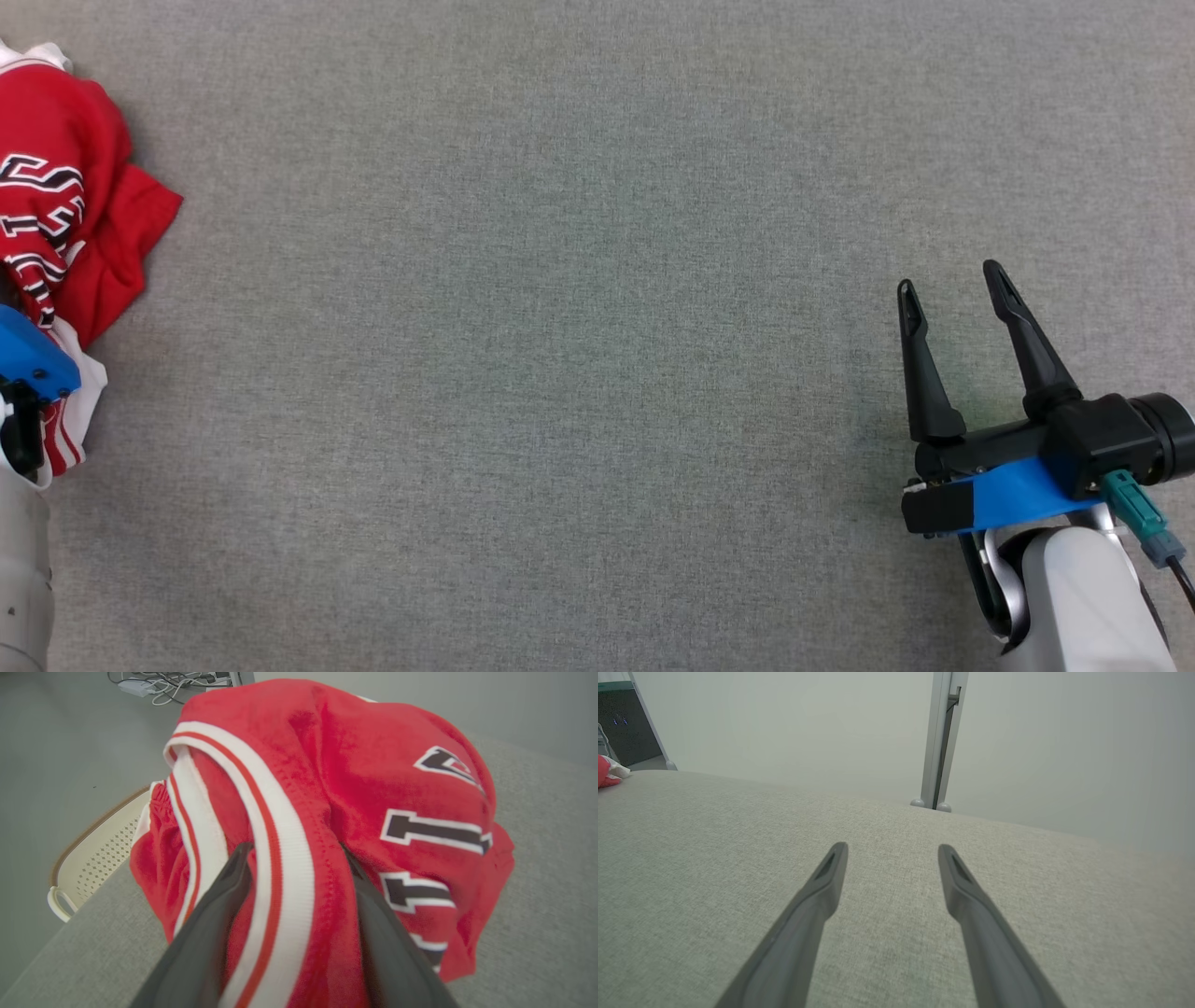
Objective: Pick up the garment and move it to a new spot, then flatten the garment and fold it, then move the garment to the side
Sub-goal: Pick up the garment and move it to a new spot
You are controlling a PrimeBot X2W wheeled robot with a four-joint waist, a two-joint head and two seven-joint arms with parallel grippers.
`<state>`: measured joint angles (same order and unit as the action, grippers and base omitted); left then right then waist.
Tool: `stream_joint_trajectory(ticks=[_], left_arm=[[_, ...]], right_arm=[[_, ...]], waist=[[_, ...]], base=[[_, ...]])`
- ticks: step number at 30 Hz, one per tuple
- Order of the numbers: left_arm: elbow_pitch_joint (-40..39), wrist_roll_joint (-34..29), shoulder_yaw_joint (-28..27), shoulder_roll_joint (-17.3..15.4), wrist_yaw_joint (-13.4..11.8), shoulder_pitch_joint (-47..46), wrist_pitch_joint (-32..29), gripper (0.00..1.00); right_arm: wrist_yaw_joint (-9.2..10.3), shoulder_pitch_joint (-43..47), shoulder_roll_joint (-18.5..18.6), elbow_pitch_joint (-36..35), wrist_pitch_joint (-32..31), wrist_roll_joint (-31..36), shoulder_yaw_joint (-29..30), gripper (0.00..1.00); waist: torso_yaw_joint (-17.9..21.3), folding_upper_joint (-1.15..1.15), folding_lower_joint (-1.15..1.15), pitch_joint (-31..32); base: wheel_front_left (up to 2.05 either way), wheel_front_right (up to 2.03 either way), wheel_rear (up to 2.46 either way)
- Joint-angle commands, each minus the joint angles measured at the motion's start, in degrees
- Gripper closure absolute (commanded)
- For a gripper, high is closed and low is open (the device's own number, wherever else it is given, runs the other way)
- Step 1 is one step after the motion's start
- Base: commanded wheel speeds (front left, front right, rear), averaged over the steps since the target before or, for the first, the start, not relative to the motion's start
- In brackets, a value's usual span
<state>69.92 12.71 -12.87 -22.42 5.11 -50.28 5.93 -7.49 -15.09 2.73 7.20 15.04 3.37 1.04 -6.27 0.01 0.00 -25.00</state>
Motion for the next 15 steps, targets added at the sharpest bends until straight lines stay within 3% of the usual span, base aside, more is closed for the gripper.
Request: stream_joint_trajectory(ticks=[1, 8, 15], left_arm=[[0.3, 0.1, 0.4, 0.2, 0.5, -0.4, 1.1, 1.0], [-1.3, -0.9, 1.9, -0.7, 0.7, -1.7, 7.7, 1.0], [-9.1, -2.5, 3.9, -2.5, 1.4, -2.7, 9.3, 1.0]], right_arm=[[-0.01, 0.2, 0.3, 0.1, 0.2, -0.5, -0.2, 0.0], [-0.01, 1.3, 0.3, 1.1, 0.2, -1.8, -0.9, 0.0], [-0.01, 2.1, 0.3, 2.5, 0.2, -4.6, -2.1, 0.0]], waist=[[0.0, -0.01, 0.0, 0.4], [-0.2, -0.01, 0.0, 3.6], [0.7, -0.01, 0.0, 8.1]], base=[[0.0, 0.0, 0.0], [0.0, 0.0, 0.0], [0.0, 0.0, 0.0]])
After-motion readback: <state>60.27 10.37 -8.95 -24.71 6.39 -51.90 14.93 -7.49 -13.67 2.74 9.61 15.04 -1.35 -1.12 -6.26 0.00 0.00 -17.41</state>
